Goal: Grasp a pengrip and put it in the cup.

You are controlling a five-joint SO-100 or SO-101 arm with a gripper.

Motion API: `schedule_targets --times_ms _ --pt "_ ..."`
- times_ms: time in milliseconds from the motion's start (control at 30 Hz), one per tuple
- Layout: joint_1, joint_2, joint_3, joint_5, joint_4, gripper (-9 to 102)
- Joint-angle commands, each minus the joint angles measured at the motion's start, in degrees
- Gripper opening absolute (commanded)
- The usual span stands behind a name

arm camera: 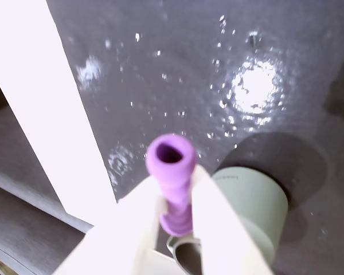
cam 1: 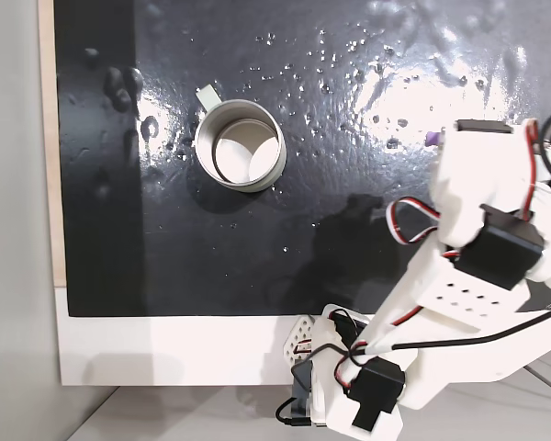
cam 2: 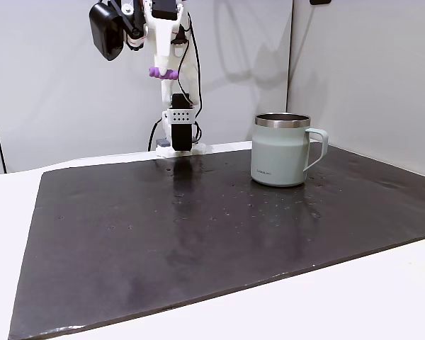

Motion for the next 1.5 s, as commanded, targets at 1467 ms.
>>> schedule_targets --times_ms 1467 --pt "-44.3 -1.5 -4.6 20.7 3.4 31"
